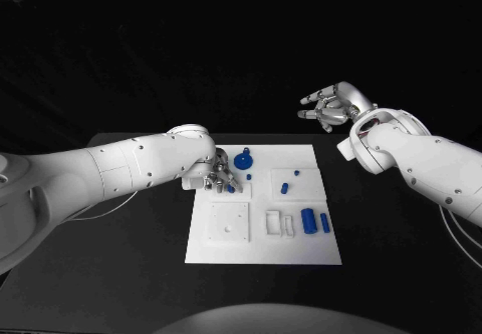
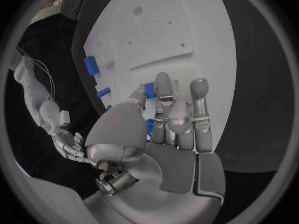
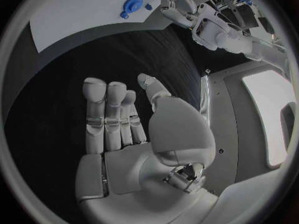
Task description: Assemble the parts on the task board
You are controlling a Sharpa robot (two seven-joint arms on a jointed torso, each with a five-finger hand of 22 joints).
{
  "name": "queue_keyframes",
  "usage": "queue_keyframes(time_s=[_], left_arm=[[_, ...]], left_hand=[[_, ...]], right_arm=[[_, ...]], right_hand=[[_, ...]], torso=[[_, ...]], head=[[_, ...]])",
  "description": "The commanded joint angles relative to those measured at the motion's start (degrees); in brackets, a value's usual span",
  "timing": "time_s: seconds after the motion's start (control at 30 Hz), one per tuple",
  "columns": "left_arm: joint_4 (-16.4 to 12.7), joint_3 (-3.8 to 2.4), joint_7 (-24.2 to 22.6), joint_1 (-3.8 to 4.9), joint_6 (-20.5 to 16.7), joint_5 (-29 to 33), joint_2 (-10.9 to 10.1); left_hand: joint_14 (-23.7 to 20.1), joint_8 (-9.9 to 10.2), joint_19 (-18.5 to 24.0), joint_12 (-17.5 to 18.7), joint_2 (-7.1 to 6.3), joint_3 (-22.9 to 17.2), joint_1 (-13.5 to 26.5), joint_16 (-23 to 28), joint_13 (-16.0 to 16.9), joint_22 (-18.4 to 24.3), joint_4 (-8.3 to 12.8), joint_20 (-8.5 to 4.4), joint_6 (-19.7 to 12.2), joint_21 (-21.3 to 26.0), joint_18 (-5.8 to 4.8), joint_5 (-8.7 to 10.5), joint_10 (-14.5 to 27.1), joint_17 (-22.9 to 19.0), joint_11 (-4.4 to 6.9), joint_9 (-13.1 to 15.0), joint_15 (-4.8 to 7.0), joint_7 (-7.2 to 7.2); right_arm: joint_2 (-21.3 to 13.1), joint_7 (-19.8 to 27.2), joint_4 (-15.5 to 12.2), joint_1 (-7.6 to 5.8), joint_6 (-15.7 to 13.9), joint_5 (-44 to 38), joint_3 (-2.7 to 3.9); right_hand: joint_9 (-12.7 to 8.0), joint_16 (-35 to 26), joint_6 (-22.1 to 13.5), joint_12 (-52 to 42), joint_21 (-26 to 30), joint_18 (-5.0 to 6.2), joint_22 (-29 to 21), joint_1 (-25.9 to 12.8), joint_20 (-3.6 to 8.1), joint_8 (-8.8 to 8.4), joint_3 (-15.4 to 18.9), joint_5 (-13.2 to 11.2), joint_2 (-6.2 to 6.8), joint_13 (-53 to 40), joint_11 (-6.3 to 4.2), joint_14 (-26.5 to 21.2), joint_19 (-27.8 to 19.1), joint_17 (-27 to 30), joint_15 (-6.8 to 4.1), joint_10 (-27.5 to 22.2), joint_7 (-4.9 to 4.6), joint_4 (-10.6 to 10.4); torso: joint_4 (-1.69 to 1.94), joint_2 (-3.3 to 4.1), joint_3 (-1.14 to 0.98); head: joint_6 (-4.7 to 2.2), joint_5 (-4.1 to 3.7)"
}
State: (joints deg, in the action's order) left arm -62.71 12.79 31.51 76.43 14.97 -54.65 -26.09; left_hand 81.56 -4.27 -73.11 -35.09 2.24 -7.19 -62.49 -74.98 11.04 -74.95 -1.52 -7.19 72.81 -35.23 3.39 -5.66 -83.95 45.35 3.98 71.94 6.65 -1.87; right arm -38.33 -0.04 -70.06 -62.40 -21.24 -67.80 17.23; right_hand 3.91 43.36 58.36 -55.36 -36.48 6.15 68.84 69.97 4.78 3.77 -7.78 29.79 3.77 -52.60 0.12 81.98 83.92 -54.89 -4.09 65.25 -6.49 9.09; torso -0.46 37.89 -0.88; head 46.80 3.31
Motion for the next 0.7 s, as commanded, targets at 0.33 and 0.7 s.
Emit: queue_keyframes(time_s=[0.33,0.7], left_arm=[[0.1,0.84,2.8,-1.35,0.0,-0.9,-0.2],[0.1,0.83,3.0,-1.36,-0.5,-1.0,-0.2]], left_hand=[[-0.3,0.2,-0.2,0.2,-4.17,-2.0,2.5,0.3,-0.2,-1.0,-4.1,-0.60,0.5,0.5,-1.20,2.19,-2.6,-0.2,0.23,0.3,0.44,-0.25],[-0.2,0.2,-0.3,0.3,-8.60,-4.7,2.7,0.3,-0.2,-1.0,-8.8,-0.72,0.9,0.7,-1.32,2.51,-2.6,-0.2,0.22,0.3,0.49,-0.19]], right_arm=[[0.0,0.2,-0.1,0.02,0.3,-0.6,0.03],[0.0,0.2,0.0,0.02,0.2,-0.6,0.03]], right_hand=[[-0.1,-0.3,0.1,0.2,-0.1,1.17,-0.1,-0.5,0.38,-0.22,-0.4,0.1,0.02,0.1,-0.10,0.5,2.9,0.0,-0.01,-0.1,-0.03,0.0],[-0.1,-0.3,0.1,0.2,0.0,1.18,-0.1,-0.5,0.37,-0.21,-0.3,0.1,0.05,0.2,-0.09,0.5,2.9,0.0,-0.01,-0.1,-0.04,0.0]], torso=[[0.00,0.00,0.01],[-0.01,0.00,-0.01]], head=[[0.02,-0.07],[0.03,-0.08]])
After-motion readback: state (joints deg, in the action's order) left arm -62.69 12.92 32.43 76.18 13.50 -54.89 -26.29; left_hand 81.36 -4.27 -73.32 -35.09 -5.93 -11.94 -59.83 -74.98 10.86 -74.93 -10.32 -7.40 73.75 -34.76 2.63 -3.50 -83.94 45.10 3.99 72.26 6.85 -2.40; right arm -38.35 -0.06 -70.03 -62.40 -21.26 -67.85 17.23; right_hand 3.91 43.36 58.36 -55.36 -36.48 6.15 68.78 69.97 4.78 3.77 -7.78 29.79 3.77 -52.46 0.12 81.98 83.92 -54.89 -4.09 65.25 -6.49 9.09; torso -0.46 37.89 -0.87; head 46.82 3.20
